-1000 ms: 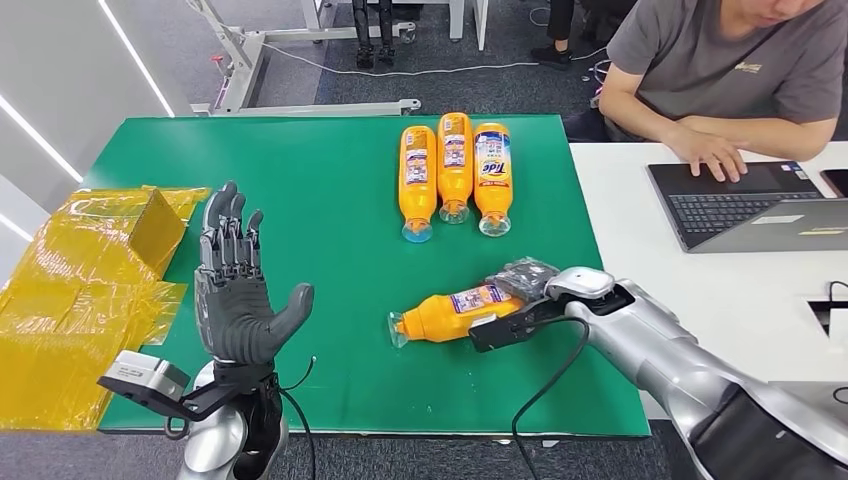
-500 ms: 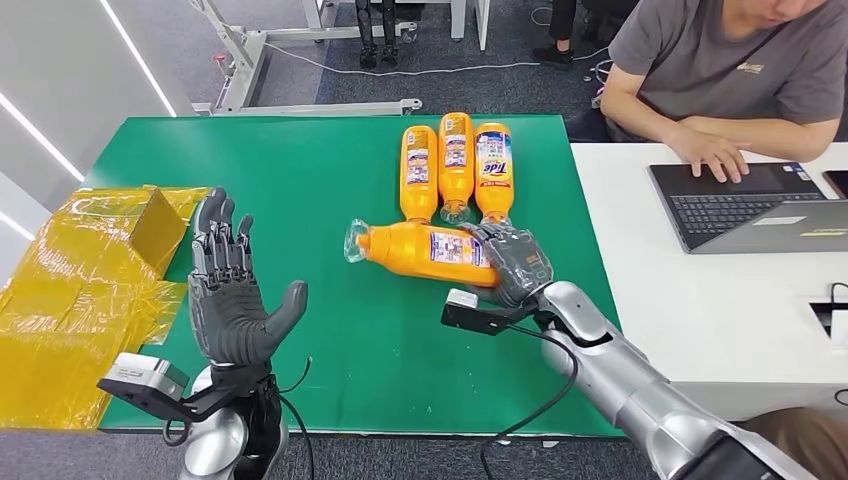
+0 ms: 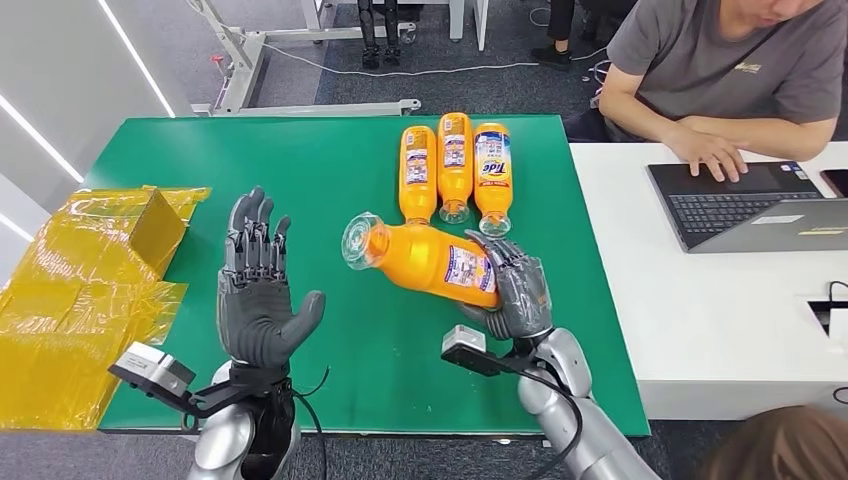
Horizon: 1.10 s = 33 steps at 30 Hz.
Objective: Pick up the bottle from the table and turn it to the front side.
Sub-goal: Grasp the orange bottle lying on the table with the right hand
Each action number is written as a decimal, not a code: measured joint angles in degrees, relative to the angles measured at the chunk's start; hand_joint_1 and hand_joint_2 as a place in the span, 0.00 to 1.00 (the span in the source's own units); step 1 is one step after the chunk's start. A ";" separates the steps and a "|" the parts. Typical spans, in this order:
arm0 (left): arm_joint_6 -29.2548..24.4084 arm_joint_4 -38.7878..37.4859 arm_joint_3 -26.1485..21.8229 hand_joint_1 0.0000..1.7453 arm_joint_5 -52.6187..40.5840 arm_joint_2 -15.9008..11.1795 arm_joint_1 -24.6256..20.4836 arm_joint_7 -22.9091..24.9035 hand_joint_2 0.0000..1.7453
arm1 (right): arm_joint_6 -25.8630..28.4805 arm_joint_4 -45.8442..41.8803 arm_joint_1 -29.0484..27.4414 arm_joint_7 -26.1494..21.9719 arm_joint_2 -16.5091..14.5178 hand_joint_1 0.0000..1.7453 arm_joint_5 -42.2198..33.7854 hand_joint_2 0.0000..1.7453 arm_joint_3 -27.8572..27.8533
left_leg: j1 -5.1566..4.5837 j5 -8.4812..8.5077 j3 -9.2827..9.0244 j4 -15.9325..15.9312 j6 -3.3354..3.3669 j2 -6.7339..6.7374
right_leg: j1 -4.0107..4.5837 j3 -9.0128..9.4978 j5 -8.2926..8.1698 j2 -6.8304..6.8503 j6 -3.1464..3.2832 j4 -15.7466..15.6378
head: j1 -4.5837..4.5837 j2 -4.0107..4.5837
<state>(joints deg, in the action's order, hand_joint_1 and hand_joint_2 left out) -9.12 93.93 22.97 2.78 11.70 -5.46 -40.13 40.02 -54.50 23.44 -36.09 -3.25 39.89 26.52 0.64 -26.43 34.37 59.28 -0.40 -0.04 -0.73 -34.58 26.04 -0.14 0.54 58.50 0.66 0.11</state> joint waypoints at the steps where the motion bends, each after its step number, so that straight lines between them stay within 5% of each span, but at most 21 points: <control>1: 1.82 -0.34 -0.03 0.00 0.36 0.11 -0.02 0.00 1.00 | 0.00 -0.01 -0.23 -0.65 -0.53 1.00 -0.31 1.00 -0.75 | 0.00 0.00 0.00 0.00 0.00 0.00 | 0.00 0.00 0.00 0.00 0.00 0.00 | 0.00 0.00; 12: 16.26 -6.39 -0.56 0.00 4.92 2.31 -1.63 0.00 1.00 | 0.00 0.70 0.63 -3.26 -5.02 1.00 -1.91 1.00 -3.66 | 0.00 0.00 0.00 0.01 0.00 0.03 | 0.00 -0.01 -0.01 -0.03 0.00 0.01 | 0.00 0.00; 19: 17.05 -9.11 -0.56 0.00 5.56 2.91 -3.27 0.00 1.00 | -0.81 4.46 5.31 -1.24 -6.46 1.00 -5.57 1.00 -0.41 | 0.00 0.02 0.00 0.00 -0.02 0.03 | 0.00 -0.01 -0.01 -0.03 0.00 0.04 | 0.00 0.00; 33: 16.13 -11.20 -3.11 0.00 6.32 3.18 -3.56 -0.16 1.00 | -12.51 11.02 12.85 3.20 -6.93 1.00 -9.13 1.00 11.32 | 0.00 0.02 0.00 0.00 -0.03 0.02 | 0.00 -0.02 -0.01 -0.02 0.00 0.04 | 0.00 0.00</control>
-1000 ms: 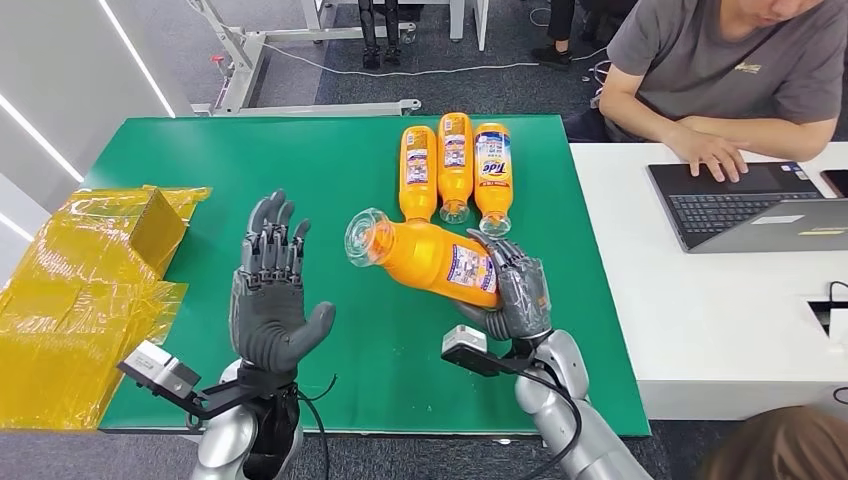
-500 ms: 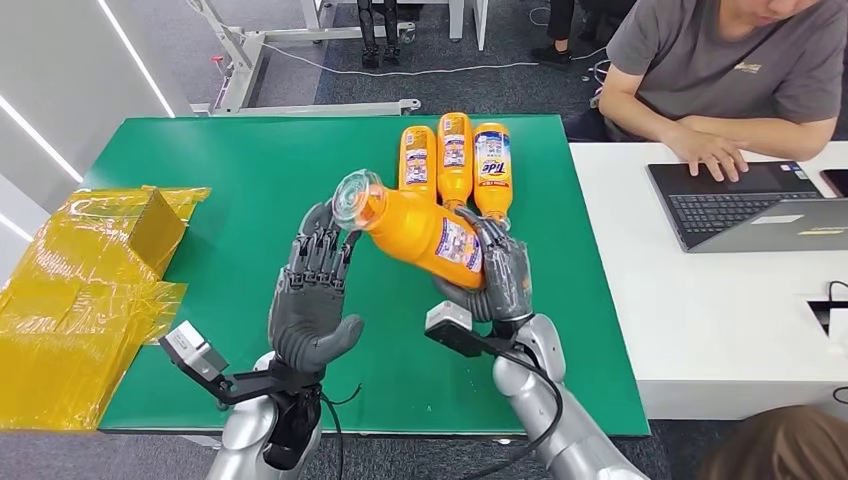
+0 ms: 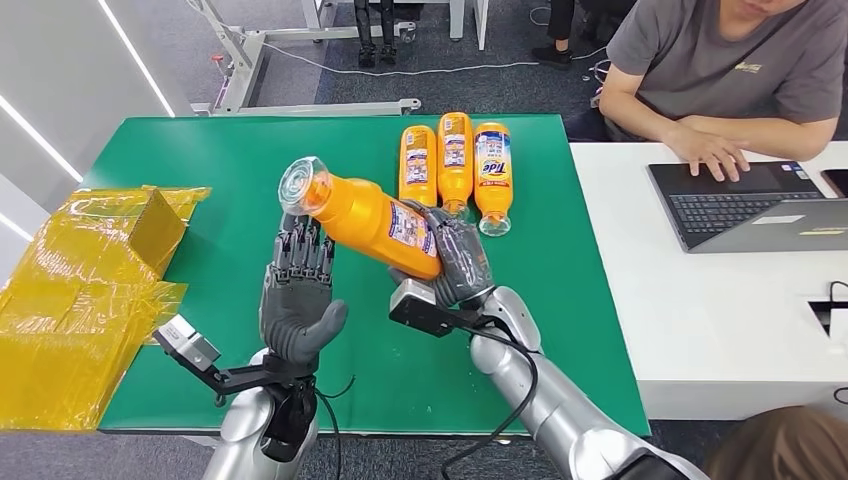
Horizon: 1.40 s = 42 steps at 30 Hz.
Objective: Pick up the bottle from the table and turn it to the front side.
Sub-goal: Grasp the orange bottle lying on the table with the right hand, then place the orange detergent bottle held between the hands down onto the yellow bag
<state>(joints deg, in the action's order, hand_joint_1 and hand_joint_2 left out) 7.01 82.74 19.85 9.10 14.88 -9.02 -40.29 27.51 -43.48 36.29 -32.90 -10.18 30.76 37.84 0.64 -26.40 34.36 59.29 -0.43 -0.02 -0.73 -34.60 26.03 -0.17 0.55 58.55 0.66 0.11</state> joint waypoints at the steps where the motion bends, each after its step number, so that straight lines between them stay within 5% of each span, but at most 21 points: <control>1: -0.30 -0.09 -0.28 0.00 -0.05 0.00 0.04 -0.03 1.00 | -0.68 0.04 0.14 0.20 0.01 1.00 -0.22 1.00 0.62 | 0.00 0.00 0.00 0.00 0.00 0.00 | 0.00 0.00 0.00 0.00 0.00 0.00 | -0.01 0.00; 11: -6.27 -1.74 -1.60 0.00 -0.87 0.02 -0.79 0.06 1.00 | -5.47 -2.11 -0.50 1.67 0.99 1.00 -1.35 1.00 7.54 | 0.00 0.00 -0.02 0.01 0.00 0.00 | 0.00 -0.01 0.00 0.00 0.00 0.00 | 0.01 0.00; 24: -7.59 -2.79 -1.75 0.00 0.63 -0.02 -0.99 0.05 1.00 | -9.55 -5.17 -1.84 5.45 5.92 1.00 -1.14 1.00 12.46 | 0.00 0.00 -0.02 0.02 0.00 0.01 | -0.01 0.00 -0.01 -0.01 0.00 -0.02 | 0.01 0.00; 28: -7.30 -2.80 -1.75 1.00 1.76 -0.03 -0.96 0.06 1.00 | -9.80 -5.41 -1.92 5.99 6.60 1.00 -1.10 1.00 12.91 | 0.00 0.00 -0.02 0.02 0.00 0.01 | -0.01 -0.01 -0.01 -0.01 0.00 -0.02 | 0.00 0.00; 42: -1.39 -4.84 -0.06 1.00 10.60 -1.00 -2.07 0.05 1.00 | -2.37 -6.57 -3.52 5.03 7.58 1.00 -2.33 1.00 12.80 | -0.01 0.00 -0.02 0.03 0.00 0.01 | -0.01 0.00 -0.01 -0.02 -0.01 -0.02 | 0.01 0.00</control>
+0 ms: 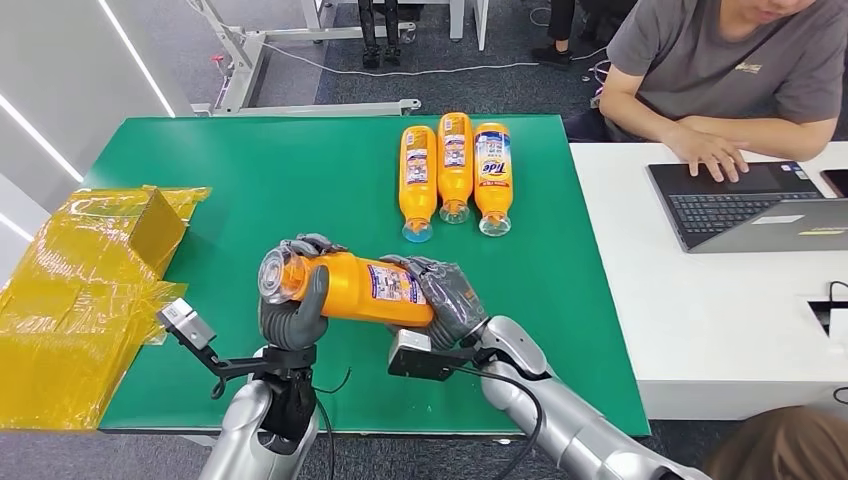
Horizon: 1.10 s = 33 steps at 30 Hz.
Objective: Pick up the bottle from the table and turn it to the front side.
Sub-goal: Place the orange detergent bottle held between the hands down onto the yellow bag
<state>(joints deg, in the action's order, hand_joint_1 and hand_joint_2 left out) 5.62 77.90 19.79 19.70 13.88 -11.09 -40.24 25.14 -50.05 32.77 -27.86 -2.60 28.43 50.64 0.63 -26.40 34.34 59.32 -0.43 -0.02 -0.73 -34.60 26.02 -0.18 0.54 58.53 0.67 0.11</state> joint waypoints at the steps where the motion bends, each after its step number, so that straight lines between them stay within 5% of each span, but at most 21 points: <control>1: 0.00 -0.20 0.10 1.00 0.12 -0.01 -0.24 0.00 1.00 | 0.67 0.00 -0.07 -0.19 0.00 1.00 -0.10 1.00 -0.02 | 0.00 0.00 0.00 0.00 0.00 0.00 | 0.00 0.00 0.00 0.00 0.00 0.00 | 0.00 0.00; 3: -0.01 -0.59 0.31 1.00 0.33 -0.01 -0.73 0.00 1.00 | 1.85 0.00 -0.13 -0.62 0.00 0.93 -0.40 1.00 -0.09 | 0.00 0.00 0.00 0.00 0.00 0.00 | 0.00 0.00 0.00 0.00 0.00 0.01 | -0.01 0.00; 7: -0.02 -1.25 0.79 1.00 0.45 -0.01 -1.46 -0.06 1.00 | 2.93 0.00 -0.14 -1.39 -0.08 0.04 -1.71 1.00 -0.42 | 0.00 0.00 0.00 0.00 0.00 0.00 | 0.00 0.01 0.00 0.00 0.00 0.02 | 0.00 0.00; 8: -0.02 -1.38 0.86 1.00 0.44 -0.01 -1.57 -0.09 1.00 | 2.91 0.00 -0.14 -1.68 -0.15 0.00 -2.28 1.00 -0.48 | 0.00 0.00 0.01 0.00 0.00 0.00 | 0.00 0.01 0.00 0.00 0.00 0.02 | 0.00 0.00; 17: -1.98 -1.75 0.97 1.00 -0.31 0.13 -1.90 -0.11 1.00 | -0.15 -2.03 -2.27 -5.90 -1.26 0.00 -13.16 1.00 -2.32 | 0.00 0.00 0.01 -0.01 0.00 -0.02 | 0.00 0.01 0.00 0.02 0.00 0.02 | 0.00 0.00; 26: -19.53 0.08 -0.18 1.00 -9.09 2.02 -0.77 -0.09 1.00 | 6.22 -7.52 -5.05 -11.58 -2.47 0.00 -23.07 1.00 -2.88 | 0.01 0.00 0.02 -0.01 0.00 -0.03 | 0.00 0.01 0.00 0.04 0.00 0.02 | 0.00 0.00; 33: -29.99 3.67 -0.86 1.00 -20.25 0.13 -1.01 -0.09 1.00 | 13.51 -18.26 -9.06 -12.18 -2.30 0.00 -26.02 1.00 -2.85 | 0.01 0.00 0.02 -0.04 0.00 -0.02 | 0.01 0.00 0.02 0.03 0.01 0.02 | -0.01 0.00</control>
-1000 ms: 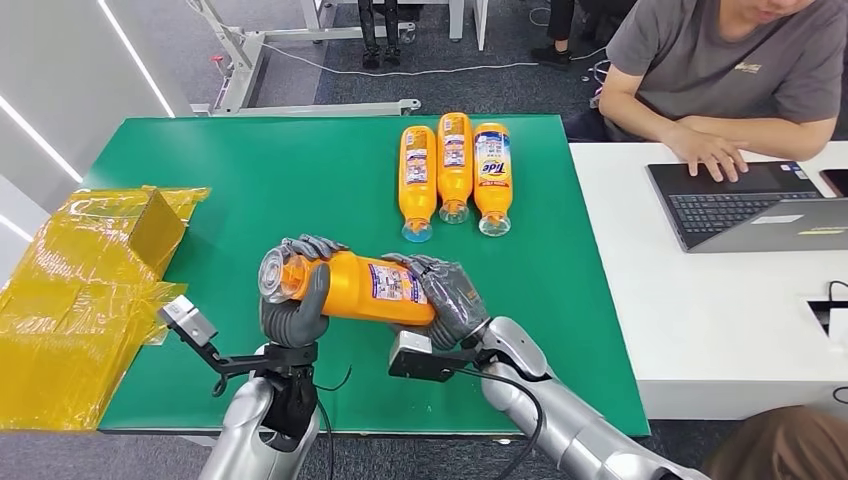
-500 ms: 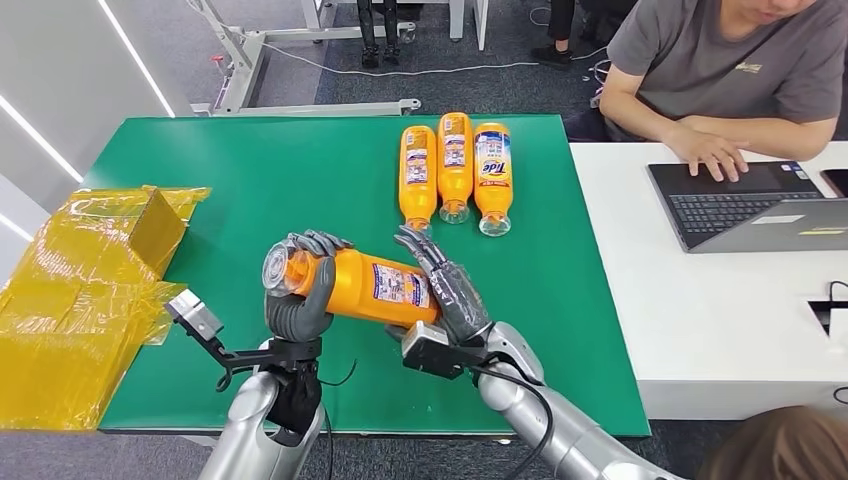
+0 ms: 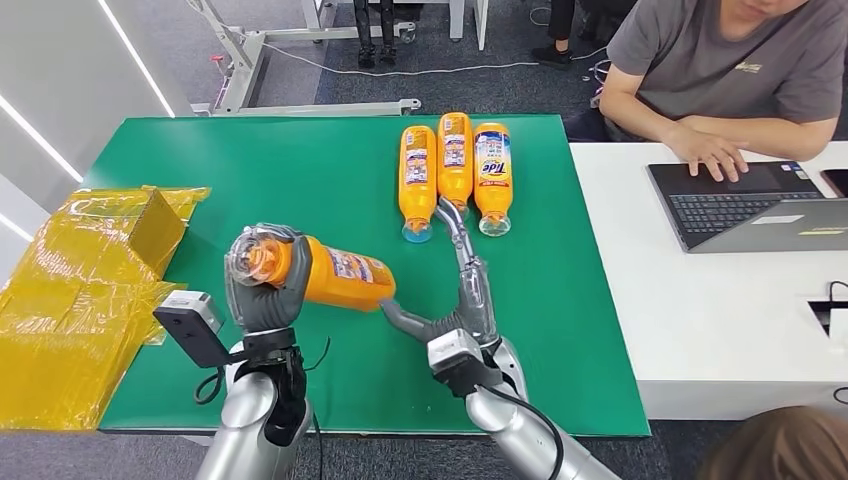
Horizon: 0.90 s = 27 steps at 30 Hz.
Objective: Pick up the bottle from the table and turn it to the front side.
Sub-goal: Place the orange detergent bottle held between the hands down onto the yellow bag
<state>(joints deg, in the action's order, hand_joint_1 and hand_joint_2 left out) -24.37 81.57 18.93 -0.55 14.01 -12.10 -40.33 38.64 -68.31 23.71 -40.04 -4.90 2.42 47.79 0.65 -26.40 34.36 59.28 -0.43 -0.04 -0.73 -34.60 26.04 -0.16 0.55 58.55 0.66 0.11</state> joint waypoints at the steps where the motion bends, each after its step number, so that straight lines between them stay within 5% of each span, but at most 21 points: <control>1: -1.31 0.54 -0.04 1.00 -1.95 -0.72 -0.11 0.00 1.00 | 0.43 -1.29 -0.69 0.00 0.08 0.00 0.18 1.00 0.01 | 0.00 0.00 0.00 -0.01 0.00 0.00 | 0.00 0.00 0.00 0.00 0.00 0.00 | 0.00 0.00; 7: -7.45 4.25 -1.67 1.00 -17.67 -7.43 -0.30 2.80 1.00 | 0.98 -7.46 -5.47 -0.02 0.62 0.00 0.96 1.00 -0.04 | 0.01 0.00 -0.02 -0.03 0.00 0.04 | 0.01 0.00 0.02 -0.03 0.02 0.02 | -0.01 0.00; 20: 2.72 6.72 -4.29 1.00 -45.06 -26.11 -1.05 16.99 1.00 | 0.88 -16.63 -14.53 -0.02 2.50 0.00 1.94 1.00 -3.71 | 0.01 0.01 -0.04 -0.04 -0.01 0.09 | 0.02 -0.02 0.03 -0.07 0.04 0.02 | 0.01 0.00; 27: 7.97 -1.12 -4.69 1.00 -49.14 -30.76 -5.91 19.68 1.00 | -0.61 -20.26 -17.78 -0.02 3.00 0.00 3.20 1.00 -6.12 | 0.02 0.04 -0.04 -0.04 -0.06 0.10 | 0.02 -0.02 -0.01 -0.07 0.07 0.02 | 0.00 0.00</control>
<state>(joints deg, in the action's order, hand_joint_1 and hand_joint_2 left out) -16.40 80.45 14.24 -49.69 -16.75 -18.01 -20.65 38.04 -88.58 5.93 -40.06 -1.90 5.62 41.68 0.66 -26.36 34.32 59.24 -0.49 0.06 -0.71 -34.62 26.03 -0.23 0.63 58.57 0.66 0.11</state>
